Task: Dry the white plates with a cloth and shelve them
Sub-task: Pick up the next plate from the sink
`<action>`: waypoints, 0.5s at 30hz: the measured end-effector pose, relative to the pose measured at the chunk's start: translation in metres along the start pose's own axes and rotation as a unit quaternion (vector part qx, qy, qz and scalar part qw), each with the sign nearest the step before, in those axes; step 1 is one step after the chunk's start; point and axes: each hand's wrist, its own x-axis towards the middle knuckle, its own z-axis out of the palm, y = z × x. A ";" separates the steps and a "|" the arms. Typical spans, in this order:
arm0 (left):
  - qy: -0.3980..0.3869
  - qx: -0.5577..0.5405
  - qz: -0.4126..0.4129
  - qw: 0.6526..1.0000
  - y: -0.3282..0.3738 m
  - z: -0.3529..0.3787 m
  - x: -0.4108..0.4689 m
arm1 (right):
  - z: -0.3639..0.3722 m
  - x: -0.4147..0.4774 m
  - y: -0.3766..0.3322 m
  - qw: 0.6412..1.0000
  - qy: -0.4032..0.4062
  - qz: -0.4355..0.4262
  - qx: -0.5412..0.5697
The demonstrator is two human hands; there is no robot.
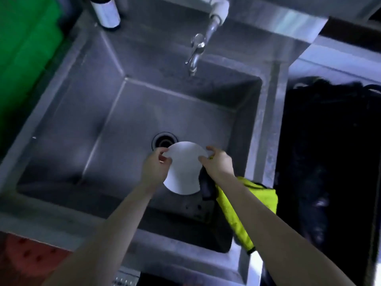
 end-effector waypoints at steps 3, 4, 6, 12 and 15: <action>-0.016 0.054 -0.006 0.998 -0.028 0.012 0.034 | 0.025 0.031 0.020 0.997 -0.016 0.051 -0.049; -0.025 0.067 -0.006 0.997 -0.036 0.015 0.043 | 0.031 0.039 0.027 0.996 -0.020 0.058 -0.058; -0.041 0.087 -0.011 0.995 -0.050 0.021 0.057 | 0.042 0.051 0.039 0.996 -0.024 0.065 -0.063; -0.075 0.137 -0.031 0.987 -0.075 0.029 0.080 | 0.067 0.069 0.058 0.989 -0.029 0.099 -0.103; -0.081 0.131 -0.025 0.988 -0.080 0.031 0.083 | 0.076 0.070 0.066 0.986 -0.030 0.114 -0.116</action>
